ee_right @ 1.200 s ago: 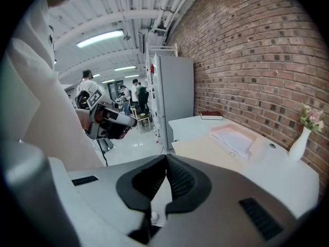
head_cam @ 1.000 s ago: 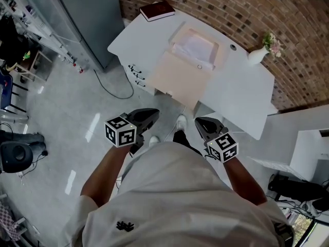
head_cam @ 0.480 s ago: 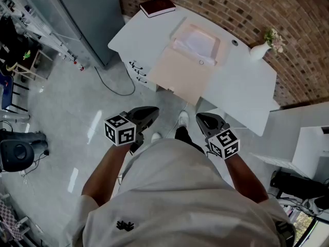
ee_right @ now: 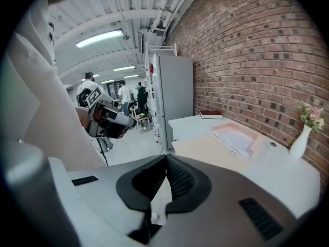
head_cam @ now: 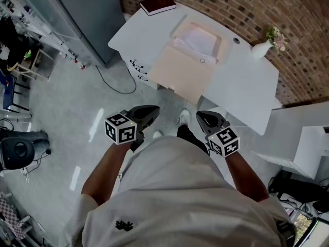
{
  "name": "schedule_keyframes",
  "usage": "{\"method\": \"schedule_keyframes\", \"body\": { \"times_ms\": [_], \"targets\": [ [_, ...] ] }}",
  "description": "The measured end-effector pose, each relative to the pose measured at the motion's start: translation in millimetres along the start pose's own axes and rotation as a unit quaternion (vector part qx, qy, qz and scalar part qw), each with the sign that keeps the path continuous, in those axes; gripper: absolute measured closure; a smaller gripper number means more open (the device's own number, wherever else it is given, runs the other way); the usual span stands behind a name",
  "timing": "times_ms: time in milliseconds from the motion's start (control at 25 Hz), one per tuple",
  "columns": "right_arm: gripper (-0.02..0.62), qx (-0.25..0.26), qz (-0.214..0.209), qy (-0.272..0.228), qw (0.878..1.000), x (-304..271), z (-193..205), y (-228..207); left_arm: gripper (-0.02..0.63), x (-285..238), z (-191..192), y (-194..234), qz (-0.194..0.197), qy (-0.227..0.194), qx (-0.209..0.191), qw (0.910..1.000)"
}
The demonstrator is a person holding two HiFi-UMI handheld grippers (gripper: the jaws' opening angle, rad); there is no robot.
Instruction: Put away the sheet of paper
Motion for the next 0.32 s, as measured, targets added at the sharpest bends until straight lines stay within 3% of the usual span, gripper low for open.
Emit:
{"method": "schedule_keyframes", "body": {
  "times_ms": [320],
  "targets": [
    [0.568, 0.006, 0.001, 0.003, 1.0, -7, -2, -29, 0.58, -18, -13, 11, -0.009, -0.001, -0.002, 1.0]
  ]
}}
Point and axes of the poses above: the fingertips, and each gripper's own axes: x backward along the fingers, y to its left, z out of its underside, the point moved 8 cm from there along x, backward along the fingers, and after that the axes turned 7 degrees about -y, right-handed, at the moved point
